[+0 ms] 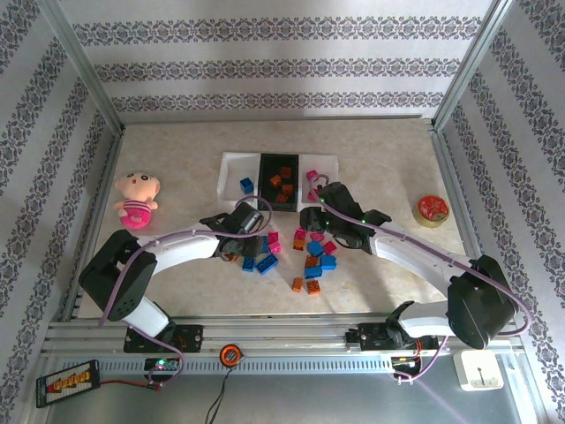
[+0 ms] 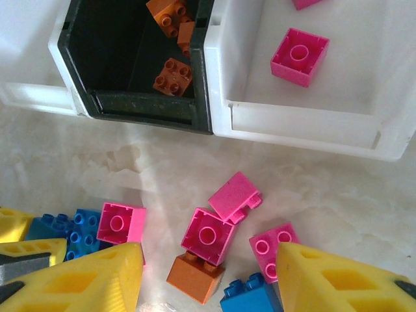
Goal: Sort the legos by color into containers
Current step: Pick up the lego from the center of the table.
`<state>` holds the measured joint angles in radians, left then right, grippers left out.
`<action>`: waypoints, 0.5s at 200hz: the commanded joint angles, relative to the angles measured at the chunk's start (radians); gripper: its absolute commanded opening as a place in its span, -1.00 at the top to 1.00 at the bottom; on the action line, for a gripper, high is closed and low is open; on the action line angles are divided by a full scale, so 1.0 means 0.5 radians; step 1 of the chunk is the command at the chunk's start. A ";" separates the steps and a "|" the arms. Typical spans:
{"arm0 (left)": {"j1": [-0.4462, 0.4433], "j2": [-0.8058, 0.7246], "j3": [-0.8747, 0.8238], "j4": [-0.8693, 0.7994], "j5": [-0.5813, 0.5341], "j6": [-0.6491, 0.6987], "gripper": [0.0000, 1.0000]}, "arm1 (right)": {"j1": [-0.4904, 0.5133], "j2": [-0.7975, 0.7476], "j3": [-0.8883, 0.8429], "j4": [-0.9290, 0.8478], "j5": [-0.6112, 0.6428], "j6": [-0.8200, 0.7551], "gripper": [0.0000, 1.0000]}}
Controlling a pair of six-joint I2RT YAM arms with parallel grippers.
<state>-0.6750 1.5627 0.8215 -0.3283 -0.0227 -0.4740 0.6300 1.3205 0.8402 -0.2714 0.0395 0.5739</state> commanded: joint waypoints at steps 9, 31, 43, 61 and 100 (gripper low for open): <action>-0.024 0.019 0.007 -0.039 -0.052 0.013 0.25 | -0.018 -0.062 -0.046 0.033 0.028 0.018 -0.13; -0.024 -0.026 0.058 -0.057 -0.055 0.013 0.35 | -0.028 -0.073 -0.055 0.028 0.031 0.019 -0.13; -0.025 -0.085 0.110 -0.083 -0.081 0.032 0.37 | -0.030 -0.084 -0.060 0.028 0.029 0.021 -0.13; 0.012 -0.174 0.229 -0.118 -0.141 0.084 0.36 | -0.034 -0.106 -0.067 0.030 0.031 0.023 -0.14; 0.254 -0.098 0.583 -0.071 -0.135 0.185 0.39 | -0.036 -0.150 -0.094 0.031 0.025 0.044 -0.14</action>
<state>-0.6193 1.5002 1.0042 -0.3717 -0.0570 -0.4412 0.6170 1.2736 0.8116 -0.2703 0.0395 0.5777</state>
